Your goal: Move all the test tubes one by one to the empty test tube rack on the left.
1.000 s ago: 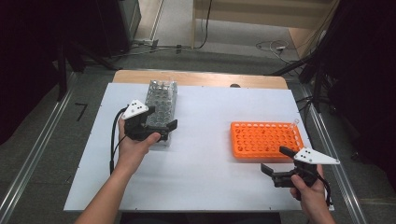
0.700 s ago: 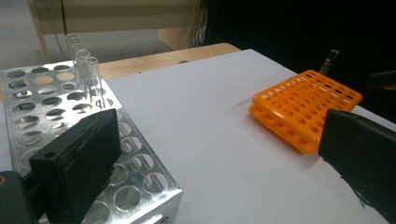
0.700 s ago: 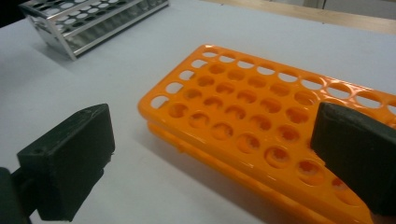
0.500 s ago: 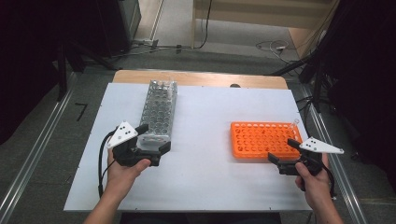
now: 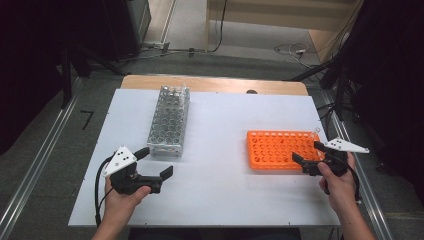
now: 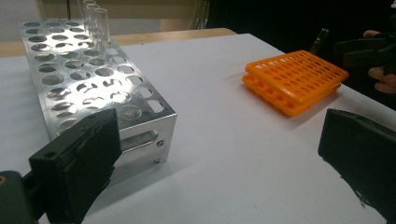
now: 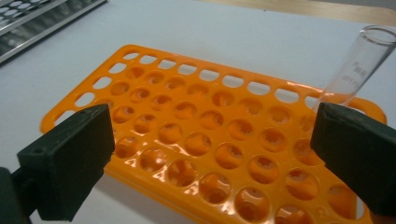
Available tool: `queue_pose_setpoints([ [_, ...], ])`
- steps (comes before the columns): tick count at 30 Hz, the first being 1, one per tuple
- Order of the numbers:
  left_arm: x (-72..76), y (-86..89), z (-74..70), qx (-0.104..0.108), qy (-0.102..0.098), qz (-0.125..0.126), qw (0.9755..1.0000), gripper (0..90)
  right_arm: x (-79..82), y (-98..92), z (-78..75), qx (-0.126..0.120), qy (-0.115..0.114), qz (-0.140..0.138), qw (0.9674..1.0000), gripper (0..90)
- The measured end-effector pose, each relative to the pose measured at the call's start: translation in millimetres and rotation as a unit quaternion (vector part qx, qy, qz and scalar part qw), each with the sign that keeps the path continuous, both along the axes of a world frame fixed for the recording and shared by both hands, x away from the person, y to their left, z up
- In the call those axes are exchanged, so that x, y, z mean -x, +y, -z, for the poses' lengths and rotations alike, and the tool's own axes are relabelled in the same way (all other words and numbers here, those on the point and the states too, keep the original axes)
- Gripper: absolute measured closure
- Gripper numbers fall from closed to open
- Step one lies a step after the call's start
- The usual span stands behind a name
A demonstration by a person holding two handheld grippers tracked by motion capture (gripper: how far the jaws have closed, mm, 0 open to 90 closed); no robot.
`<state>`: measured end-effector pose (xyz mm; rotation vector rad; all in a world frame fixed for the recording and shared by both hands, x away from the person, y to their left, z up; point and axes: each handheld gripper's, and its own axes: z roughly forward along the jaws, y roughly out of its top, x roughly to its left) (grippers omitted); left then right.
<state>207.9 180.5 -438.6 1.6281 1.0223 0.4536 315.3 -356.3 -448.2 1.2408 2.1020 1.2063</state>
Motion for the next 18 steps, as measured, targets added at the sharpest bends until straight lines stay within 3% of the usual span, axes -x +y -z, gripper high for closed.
queue_pose_setpoints([
  [8, 0.1, -0.1, 0.9, 0.002, 0.002, 0.002, 1.0, 0.0, -19.4, -10.2, 3.5, -0.004, 0.015, 0.057, 0.9982, 6.3],
  [15, 0.3, -1.9, 0.6, 0.003, 0.001, 0.003, 1.0, 0.0, -37.9, -11.2, 9.5, 0.019, 0.034, 0.123, 0.9917, 30.2],
  [18, 0.8, -2.2, 0.8, 0.003, 0.001, 0.004, 1.0, 0.0, -45.7, -12.6, 11.1, 0.013, 0.043, 0.138, 0.9895, 38.7],
])
